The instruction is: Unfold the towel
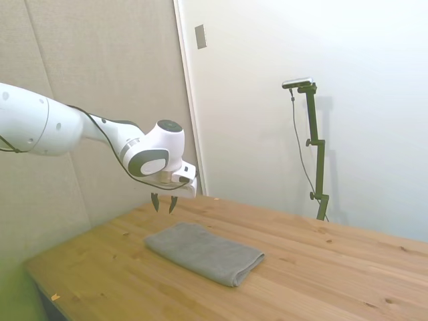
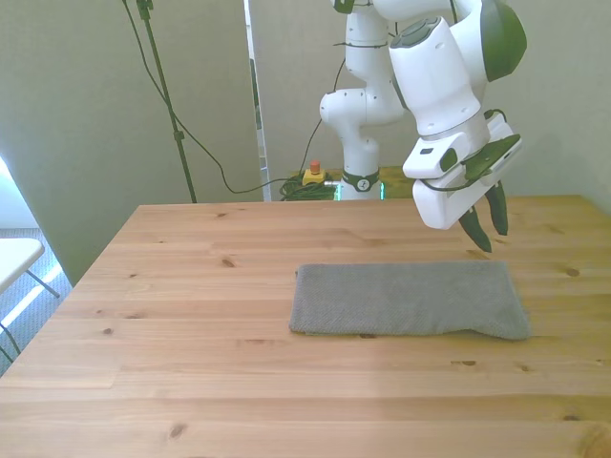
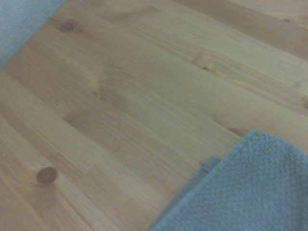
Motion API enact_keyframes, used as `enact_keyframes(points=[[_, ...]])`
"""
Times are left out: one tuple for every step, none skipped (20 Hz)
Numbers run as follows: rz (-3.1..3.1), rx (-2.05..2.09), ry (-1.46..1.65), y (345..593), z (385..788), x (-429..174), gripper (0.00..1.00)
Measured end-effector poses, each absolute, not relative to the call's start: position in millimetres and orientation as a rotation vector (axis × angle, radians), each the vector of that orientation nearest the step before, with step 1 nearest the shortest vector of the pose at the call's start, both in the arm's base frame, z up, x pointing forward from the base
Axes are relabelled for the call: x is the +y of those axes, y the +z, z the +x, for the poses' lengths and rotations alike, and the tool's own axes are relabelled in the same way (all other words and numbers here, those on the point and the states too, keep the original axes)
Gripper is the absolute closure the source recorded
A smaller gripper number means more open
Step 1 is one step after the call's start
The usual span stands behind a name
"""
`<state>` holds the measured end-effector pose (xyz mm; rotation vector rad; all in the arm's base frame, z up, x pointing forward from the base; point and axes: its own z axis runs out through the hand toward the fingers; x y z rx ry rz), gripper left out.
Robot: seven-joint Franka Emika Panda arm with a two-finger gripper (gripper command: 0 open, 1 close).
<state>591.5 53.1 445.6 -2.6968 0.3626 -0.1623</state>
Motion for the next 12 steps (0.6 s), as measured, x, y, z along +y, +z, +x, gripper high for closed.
enact_keyframes(points=[[-2.723, 0.422, -0.176, 446, 593, 55, 0.0], [-2.748, 0.479, -0.193, 443, 595, 57, 0.0], [-2.772, 0.533, -0.208, 439, 596, 58, 0.0], [-2.796, 0.588, -0.221, 432, 596, 58, 0.0], [-2.818, 0.647, -0.228, 426, 594, 57, 0.0], [-2.838, 0.708, -0.231, 422, 589, 56, 0.0], [-2.857, 0.772, -0.234, 420, 581, 55, 0.0], [-2.871, 0.837, -0.243, 422, 571, 53, 0.0], [-2.881, 0.904, -0.254, 426, 558, 50, 0.0], [-2.885, 0.973, -0.268, 433, 543, 46, 0.0], [-2.888, 1.045, -0.277, 439, 527, 42, 0.0], [-2.888, 1.118, -0.283, 445, 510, 36, 0.0]])
